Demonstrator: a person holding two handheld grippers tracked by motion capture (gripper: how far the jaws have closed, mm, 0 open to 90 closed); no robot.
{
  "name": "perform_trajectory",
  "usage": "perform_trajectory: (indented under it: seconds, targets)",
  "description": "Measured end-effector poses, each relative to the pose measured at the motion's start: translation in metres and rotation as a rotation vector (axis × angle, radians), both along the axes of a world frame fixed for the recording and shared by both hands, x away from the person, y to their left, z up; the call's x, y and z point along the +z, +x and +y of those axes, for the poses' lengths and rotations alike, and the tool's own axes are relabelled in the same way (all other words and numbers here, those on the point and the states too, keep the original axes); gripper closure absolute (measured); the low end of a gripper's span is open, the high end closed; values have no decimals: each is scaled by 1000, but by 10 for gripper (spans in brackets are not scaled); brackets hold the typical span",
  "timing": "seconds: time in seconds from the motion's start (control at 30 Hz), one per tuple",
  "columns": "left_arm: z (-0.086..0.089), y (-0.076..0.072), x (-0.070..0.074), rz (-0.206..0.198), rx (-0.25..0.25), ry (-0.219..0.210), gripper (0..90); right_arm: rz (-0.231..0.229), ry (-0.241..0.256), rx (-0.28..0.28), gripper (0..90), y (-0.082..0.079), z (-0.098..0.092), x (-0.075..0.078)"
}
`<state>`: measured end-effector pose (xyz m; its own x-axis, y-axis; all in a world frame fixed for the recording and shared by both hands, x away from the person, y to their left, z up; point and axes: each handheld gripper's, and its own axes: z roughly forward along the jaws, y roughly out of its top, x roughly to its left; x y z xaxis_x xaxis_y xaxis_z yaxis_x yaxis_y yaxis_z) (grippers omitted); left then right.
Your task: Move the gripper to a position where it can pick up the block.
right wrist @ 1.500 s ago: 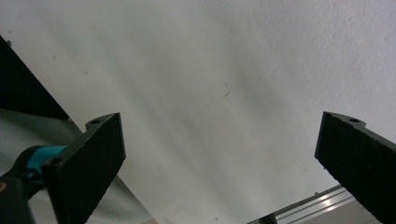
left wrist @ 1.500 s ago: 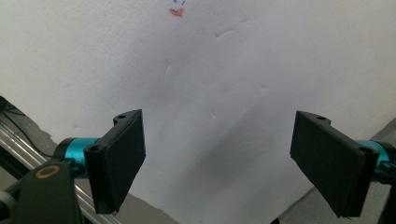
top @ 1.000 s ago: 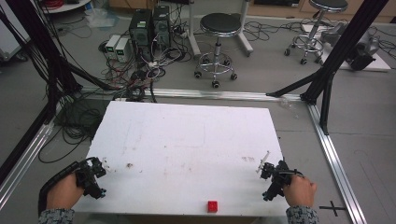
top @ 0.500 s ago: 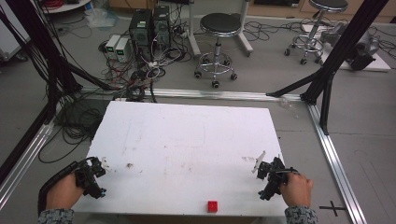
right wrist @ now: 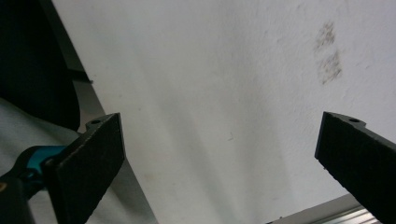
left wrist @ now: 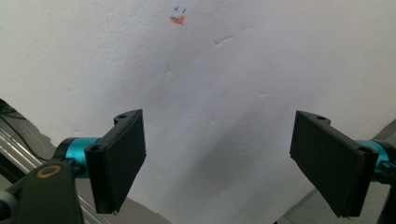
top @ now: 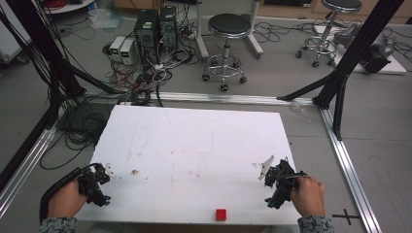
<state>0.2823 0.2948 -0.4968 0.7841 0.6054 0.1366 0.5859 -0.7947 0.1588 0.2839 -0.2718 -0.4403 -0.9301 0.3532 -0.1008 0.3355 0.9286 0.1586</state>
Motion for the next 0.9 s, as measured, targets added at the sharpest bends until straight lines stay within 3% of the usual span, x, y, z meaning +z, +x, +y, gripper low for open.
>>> perform_trajectory:
  seconds: [0.17, 0.3, 0.57, 0.87, 0.9]
  targets:
    - [-1, 0, -1, 5, -5, -1, 188, -15, 8, 51, 8, -7, 15, 17]
    - [0, 0, -1, 3, -2, -3, 188, -6, 17, 110, 8, -13, 32, 20]
    - [-1, 0, -3, -3, 12, -17, 188, 4, -3, 179, 8, -19, 55, 9]
    - [0, 0, -1, -2, -1, -2, 192, 47, -16, 212, 8, -24, 79, -10]
    - [0, 0, -2, -12, 16, -21, 192, 55, -13, 213, 8, -25, 81, -12]
